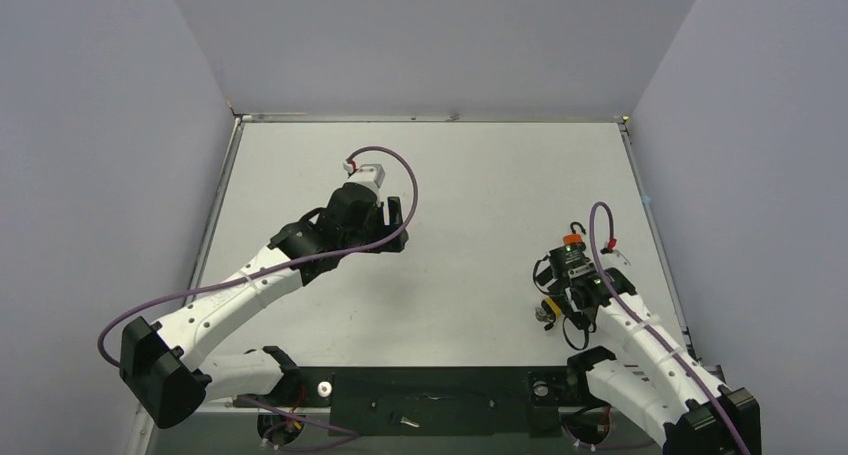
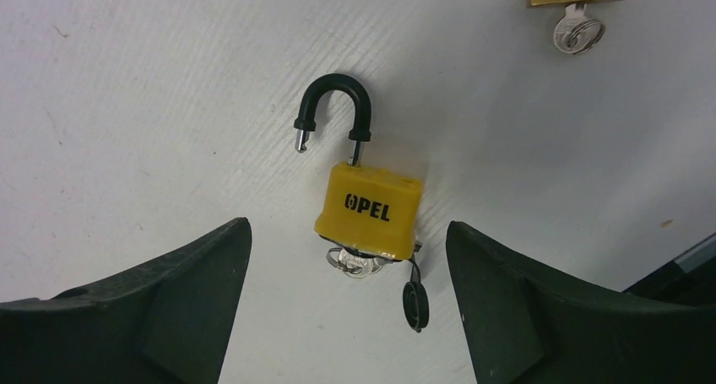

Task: Lock with the key
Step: Pick up the lock from the center of the board.

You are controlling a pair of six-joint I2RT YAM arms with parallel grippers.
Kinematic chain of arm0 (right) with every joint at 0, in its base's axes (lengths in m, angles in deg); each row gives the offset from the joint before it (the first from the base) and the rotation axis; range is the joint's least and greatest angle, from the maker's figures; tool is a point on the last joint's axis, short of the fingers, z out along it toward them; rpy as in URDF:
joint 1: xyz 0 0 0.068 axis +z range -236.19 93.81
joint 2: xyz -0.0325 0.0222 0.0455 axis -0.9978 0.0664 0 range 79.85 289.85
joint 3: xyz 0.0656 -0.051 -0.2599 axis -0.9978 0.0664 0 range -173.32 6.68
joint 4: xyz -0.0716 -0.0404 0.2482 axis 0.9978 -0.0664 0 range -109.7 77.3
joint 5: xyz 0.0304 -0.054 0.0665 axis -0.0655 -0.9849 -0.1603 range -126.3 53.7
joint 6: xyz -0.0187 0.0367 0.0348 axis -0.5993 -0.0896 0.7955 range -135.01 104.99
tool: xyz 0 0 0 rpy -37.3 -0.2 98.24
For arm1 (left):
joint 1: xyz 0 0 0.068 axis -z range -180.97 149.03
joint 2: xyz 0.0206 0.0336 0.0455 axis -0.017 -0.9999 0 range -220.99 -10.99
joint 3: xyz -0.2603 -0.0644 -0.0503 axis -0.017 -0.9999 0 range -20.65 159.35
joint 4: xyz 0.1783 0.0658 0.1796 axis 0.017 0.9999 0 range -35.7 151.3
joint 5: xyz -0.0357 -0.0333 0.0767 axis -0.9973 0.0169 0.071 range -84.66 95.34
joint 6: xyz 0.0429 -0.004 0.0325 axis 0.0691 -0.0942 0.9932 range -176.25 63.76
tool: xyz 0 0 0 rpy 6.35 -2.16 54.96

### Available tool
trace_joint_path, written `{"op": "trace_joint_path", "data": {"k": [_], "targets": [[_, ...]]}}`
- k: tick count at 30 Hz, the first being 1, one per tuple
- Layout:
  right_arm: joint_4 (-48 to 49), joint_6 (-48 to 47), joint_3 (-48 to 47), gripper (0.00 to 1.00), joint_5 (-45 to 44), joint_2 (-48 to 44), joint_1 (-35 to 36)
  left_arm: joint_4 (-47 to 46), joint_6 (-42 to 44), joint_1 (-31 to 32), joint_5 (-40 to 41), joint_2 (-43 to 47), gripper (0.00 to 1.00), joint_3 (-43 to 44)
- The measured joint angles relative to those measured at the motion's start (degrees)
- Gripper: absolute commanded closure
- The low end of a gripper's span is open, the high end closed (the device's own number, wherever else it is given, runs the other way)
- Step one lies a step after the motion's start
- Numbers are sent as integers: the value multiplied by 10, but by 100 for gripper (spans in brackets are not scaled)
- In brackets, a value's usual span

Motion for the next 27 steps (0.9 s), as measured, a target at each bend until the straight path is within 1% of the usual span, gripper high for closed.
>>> {"op": "trace_joint_path", "data": {"k": [3, 4, 7, 18, 20, 21, 22, 23, 25, 27], "targets": [[31, 16, 13, 30, 6, 31, 0, 0, 0, -2, -2, 4, 32, 0], [37, 19, 15, 36, 7, 38, 0, 0, 0, -3, -1, 5, 32, 0], [55, 29, 18, 44, 6, 63, 0, 1, 0, -7, -2, 6, 32, 0], [92, 39, 48, 47, 2, 97, 0, 3, -2, -12, -2, 6, 32, 0], [97, 41, 52, 52, 2, 97, 0, 3, -3, -15, -2, 6, 32, 0], [101, 43, 53, 56, 2, 96, 0, 4, -3, -16, -2, 6, 32, 0], [103, 43, 54, 58, 2, 96, 0, 4, -4, -17, -2, 6, 32, 0], [104, 42, 54, 66, 2, 97, 0, 4, -4, -17, -2, 6, 32, 0], [106, 40, 54, 78, 0, 96, 1, 5, -6, -19, -4, 5, 32, 0], [108, 29, 54, 87, -8, 97, 12, 5, -8, -23, -11, 3, 32, 0]]}}
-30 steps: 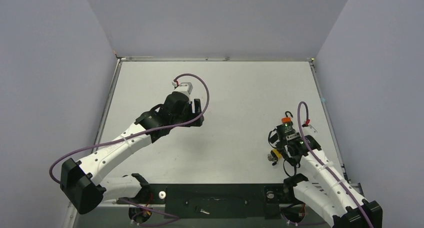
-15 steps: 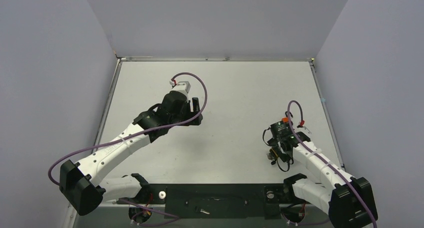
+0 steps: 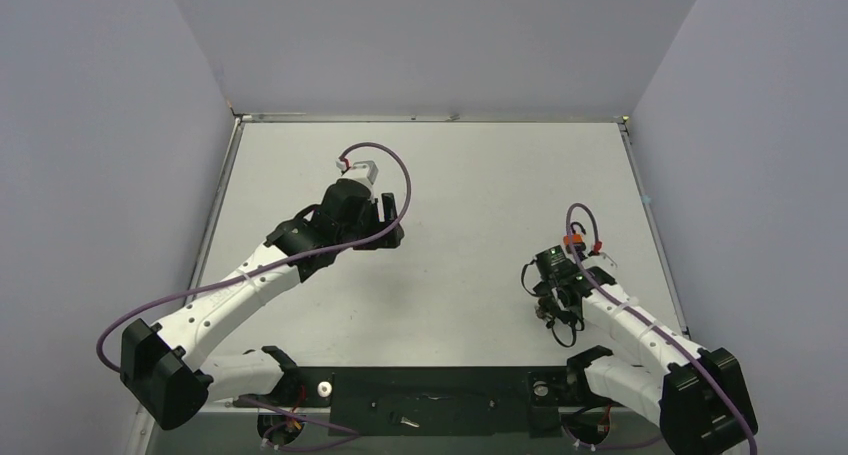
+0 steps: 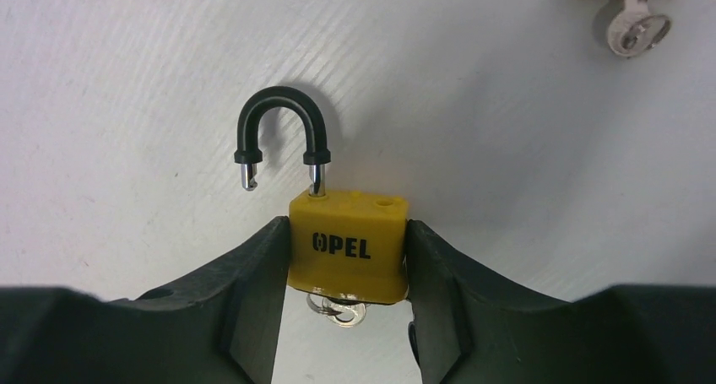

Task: Lock with the key
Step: Pick up the lock from the center of the board, then lock the lock.

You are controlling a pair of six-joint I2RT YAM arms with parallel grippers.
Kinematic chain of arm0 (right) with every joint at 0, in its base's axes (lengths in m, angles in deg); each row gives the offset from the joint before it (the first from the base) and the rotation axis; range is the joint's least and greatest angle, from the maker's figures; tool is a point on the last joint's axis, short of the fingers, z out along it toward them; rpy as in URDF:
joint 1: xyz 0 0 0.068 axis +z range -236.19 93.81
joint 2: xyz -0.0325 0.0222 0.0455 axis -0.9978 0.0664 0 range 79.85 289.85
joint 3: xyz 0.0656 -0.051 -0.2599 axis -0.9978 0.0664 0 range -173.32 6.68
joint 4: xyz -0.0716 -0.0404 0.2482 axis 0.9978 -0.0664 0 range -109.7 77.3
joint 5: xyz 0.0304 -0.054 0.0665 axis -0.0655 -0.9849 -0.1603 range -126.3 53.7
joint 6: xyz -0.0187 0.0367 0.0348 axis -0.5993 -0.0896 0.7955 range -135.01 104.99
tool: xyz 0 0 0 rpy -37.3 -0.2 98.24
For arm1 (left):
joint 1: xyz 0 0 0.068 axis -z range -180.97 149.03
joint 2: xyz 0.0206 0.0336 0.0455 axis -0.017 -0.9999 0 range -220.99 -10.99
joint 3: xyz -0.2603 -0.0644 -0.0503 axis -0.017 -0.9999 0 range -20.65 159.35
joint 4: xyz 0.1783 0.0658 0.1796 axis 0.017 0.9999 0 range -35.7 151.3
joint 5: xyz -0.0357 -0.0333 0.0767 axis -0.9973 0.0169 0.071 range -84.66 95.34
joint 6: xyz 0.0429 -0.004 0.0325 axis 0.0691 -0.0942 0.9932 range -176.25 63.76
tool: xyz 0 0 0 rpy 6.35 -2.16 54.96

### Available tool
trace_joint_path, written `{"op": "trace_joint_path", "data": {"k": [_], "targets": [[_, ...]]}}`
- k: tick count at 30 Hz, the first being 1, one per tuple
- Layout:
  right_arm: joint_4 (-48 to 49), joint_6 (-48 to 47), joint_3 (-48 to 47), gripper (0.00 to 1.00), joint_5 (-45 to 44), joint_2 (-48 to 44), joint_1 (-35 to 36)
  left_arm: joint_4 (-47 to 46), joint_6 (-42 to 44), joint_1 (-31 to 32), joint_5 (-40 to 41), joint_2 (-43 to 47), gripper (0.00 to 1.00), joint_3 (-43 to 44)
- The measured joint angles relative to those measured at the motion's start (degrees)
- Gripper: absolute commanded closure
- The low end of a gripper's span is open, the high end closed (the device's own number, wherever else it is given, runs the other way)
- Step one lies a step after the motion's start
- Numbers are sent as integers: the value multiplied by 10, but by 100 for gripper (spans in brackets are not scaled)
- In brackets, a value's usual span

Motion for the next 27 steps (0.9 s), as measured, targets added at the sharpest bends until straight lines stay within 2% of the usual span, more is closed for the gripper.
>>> {"op": "trace_joint_path", "data": {"k": [3, 6, 11, 13, 18, 27], "targets": [[-9, -34, -23, 91, -22, 6, 52, -1, -4, -17, -28, -5, 33, 0], [-2, -85, -91, 92, -46, 24, 127, -2, -5, -36, -64, -13, 34, 2], [73, -200, -223, 92, -78, 58, 248, -4, -4, -52, -130, -23, 36, 16], [96, -235, -243, 92, -74, 64, 276, -4, -3, -56, -161, -25, 38, 25], [130, -329, -255, 92, -42, 68, 300, -9, -3, -65, -239, -37, 42, 51], [148, -473, -279, 92, 77, 66, 317, -19, -10, -89, -353, -66, 49, 81]]}}
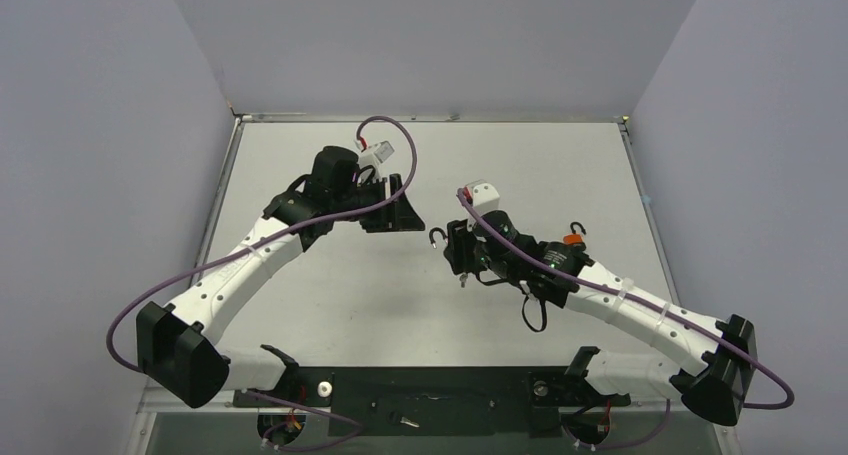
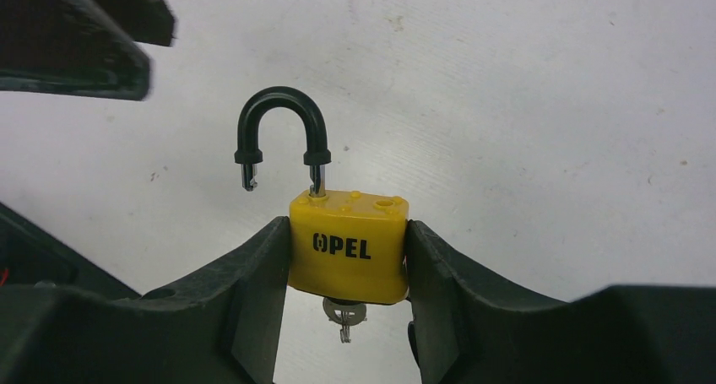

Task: Lock with the key
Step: Lock the lock.

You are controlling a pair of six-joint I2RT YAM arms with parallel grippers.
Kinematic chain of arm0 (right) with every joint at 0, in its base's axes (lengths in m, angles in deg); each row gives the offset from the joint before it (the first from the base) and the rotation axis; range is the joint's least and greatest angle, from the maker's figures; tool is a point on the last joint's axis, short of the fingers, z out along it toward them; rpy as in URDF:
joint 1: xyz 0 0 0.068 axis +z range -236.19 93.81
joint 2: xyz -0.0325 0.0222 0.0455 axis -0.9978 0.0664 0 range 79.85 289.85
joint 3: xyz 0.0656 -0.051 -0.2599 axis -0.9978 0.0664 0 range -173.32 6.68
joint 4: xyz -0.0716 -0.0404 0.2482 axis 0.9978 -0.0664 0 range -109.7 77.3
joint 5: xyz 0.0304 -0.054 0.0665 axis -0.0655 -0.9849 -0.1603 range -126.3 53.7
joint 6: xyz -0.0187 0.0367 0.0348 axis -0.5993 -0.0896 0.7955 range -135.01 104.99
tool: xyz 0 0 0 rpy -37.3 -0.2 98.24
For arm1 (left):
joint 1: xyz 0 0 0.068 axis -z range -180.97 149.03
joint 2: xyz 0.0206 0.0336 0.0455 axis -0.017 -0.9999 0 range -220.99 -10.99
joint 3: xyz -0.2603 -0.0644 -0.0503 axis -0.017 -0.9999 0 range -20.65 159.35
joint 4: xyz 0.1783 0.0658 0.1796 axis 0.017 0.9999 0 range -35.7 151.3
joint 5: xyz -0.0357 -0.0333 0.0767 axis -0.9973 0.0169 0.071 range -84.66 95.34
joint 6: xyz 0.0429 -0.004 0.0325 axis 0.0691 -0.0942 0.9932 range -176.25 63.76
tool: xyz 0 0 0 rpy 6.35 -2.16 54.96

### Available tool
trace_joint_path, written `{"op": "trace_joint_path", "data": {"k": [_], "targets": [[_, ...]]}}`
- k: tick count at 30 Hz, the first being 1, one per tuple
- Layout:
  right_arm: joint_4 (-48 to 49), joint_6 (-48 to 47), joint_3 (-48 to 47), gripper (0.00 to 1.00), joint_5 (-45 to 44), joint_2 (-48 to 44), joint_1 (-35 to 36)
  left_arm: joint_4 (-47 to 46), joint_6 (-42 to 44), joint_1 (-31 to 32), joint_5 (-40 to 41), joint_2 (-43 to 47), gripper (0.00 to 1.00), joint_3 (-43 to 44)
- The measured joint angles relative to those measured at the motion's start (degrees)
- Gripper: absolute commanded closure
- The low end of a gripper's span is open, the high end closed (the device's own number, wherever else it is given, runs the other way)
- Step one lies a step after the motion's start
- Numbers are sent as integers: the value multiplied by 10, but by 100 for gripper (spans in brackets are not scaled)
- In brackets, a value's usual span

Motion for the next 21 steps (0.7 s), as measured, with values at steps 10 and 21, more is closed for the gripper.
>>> {"op": "trace_joint_path", "data": {"k": [10, 21], "targets": [[-11, -86, -78, 92, 78, -4, 31, 12, 27, 0, -88, -14, 59, 43], [-61, -143, -116, 93, 83, -4, 54, 29, 27, 0, -163, -14, 63, 58]]}}
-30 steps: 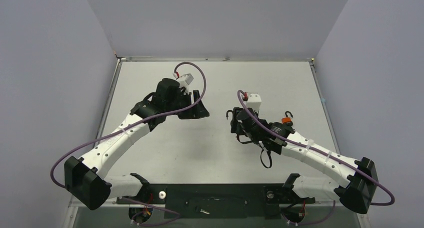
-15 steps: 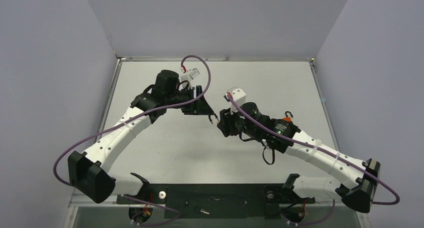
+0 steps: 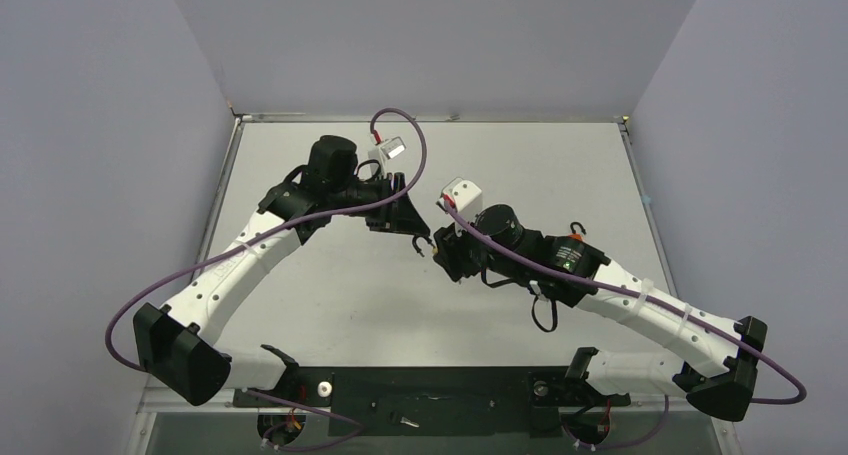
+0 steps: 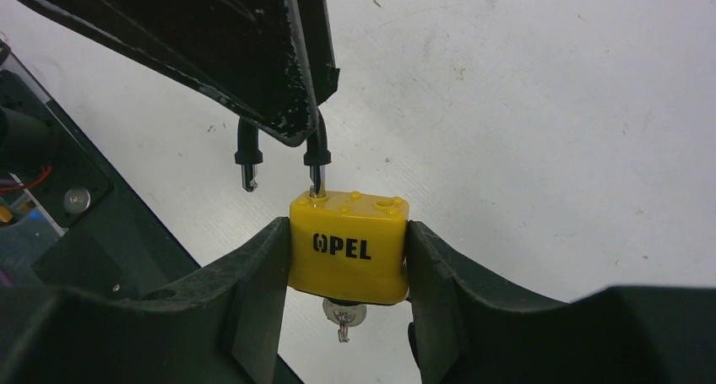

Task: Lock with the key
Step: Lock the lock.

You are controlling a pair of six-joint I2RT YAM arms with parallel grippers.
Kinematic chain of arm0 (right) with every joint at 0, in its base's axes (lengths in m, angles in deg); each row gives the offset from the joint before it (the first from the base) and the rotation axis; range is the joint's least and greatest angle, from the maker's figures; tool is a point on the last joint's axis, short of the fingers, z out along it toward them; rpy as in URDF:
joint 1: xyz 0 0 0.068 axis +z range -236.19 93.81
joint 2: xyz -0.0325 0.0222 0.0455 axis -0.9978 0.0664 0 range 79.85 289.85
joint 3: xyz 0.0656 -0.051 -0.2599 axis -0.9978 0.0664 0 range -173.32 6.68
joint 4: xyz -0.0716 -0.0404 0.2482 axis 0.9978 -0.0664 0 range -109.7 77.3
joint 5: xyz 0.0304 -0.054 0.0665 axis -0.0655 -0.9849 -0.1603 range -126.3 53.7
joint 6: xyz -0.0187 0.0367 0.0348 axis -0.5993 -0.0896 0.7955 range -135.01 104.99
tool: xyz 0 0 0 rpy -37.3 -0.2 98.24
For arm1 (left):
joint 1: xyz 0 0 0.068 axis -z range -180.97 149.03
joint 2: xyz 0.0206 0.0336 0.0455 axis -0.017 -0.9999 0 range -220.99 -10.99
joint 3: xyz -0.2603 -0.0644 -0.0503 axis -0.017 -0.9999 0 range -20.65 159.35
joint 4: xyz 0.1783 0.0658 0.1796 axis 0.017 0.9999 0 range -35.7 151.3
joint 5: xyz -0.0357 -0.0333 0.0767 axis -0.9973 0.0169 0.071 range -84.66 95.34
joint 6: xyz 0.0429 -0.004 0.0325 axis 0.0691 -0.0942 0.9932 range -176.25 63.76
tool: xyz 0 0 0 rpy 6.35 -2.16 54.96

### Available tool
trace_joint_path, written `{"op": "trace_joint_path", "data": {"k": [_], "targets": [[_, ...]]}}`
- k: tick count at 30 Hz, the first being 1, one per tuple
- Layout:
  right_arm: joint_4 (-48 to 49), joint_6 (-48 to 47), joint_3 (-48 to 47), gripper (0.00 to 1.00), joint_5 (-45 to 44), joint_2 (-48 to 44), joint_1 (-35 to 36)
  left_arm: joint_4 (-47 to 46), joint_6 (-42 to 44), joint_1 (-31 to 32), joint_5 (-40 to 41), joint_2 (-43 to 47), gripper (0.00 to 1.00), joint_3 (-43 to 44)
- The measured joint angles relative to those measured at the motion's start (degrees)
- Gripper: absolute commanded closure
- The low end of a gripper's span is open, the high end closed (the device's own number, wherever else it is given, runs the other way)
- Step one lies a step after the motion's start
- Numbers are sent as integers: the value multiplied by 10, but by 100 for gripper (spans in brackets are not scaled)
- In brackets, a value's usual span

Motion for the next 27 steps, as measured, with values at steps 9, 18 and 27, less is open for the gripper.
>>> {"op": "trace_joint_path", "data": {"k": [9, 18, 27], "targets": [[-38, -19, -14, 95, -10, -7, 4, 26, 5, 0, -35, 0, 62, 12], [-50, -34, -39, 99, -20, -9, 14, 47, 17, 0, -43, 0, 68, 12], [-74, -47, -50, 100, -27, -2, 19, 51, 19, 0, -50, 0, 76, 12]]}}
